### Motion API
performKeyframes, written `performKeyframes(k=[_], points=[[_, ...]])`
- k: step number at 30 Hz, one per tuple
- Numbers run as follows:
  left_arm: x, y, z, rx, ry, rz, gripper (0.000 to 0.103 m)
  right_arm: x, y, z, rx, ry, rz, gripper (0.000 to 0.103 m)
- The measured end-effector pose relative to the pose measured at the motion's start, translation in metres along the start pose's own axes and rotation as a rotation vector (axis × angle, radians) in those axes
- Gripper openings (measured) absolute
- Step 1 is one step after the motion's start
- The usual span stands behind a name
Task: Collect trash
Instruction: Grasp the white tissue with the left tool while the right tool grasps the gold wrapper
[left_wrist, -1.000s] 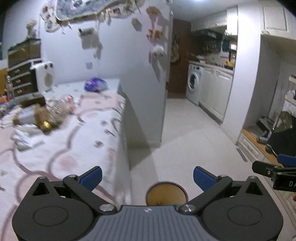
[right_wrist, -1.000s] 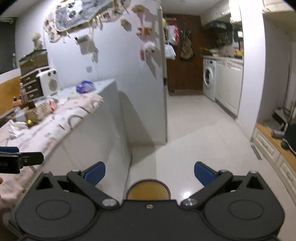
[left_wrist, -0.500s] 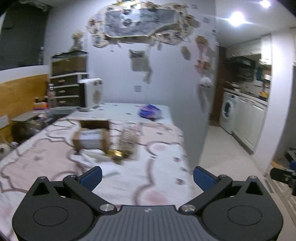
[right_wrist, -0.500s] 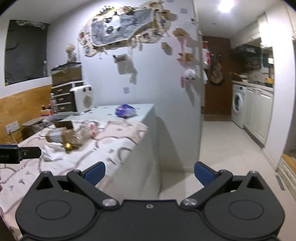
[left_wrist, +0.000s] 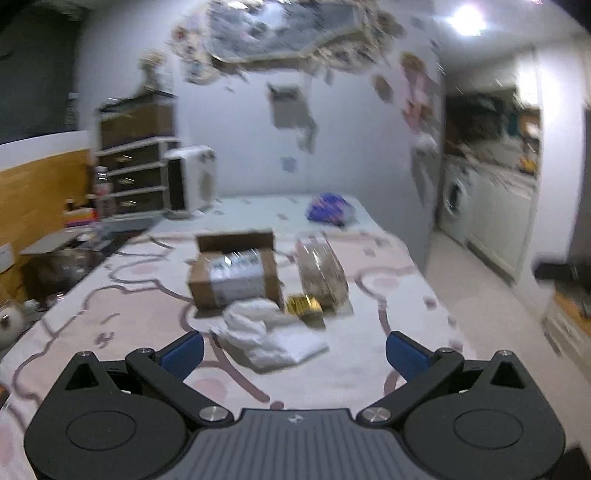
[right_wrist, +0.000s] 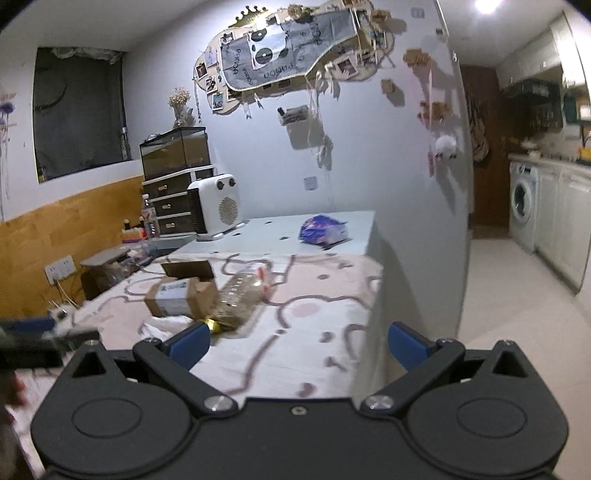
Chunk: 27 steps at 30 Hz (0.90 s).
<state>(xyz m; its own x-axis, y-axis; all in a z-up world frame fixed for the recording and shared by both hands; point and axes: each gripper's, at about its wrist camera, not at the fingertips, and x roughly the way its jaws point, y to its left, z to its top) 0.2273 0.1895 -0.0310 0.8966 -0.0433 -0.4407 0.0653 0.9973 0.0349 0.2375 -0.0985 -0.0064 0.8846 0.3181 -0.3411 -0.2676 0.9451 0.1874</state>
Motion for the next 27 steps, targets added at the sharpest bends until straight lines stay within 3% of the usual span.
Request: performKeyframes(k=[7,14,19,24,27], points=[[0.058,0.002,-0.016,0.186,0.080,-0.068,0.103,0.043,0.016,0.000,0.086,0.063,0.041,0.103],[0.118,0.010,-0.020,0.333,0.157,0.015,0.103,0.069,0.030,0.002,0.049,0.089,0.036,0.103],[0.148,0.021,-0.018,0.428,0.129,0.095,0.098,0.082,0.036,0.003,-0.011,0.094,0.024,0.103],[0.163,0.028,-0.016,0.438,0.055,0.060,0.097,0.105,0.044,0.001,-0.038,0.129,0.031,0.103],[0.171,0.029,-0.014,0.433,0.033,0.028,0.085,0.120,0.050,-0.002,-0.029,0.142,0.045,0.103]])
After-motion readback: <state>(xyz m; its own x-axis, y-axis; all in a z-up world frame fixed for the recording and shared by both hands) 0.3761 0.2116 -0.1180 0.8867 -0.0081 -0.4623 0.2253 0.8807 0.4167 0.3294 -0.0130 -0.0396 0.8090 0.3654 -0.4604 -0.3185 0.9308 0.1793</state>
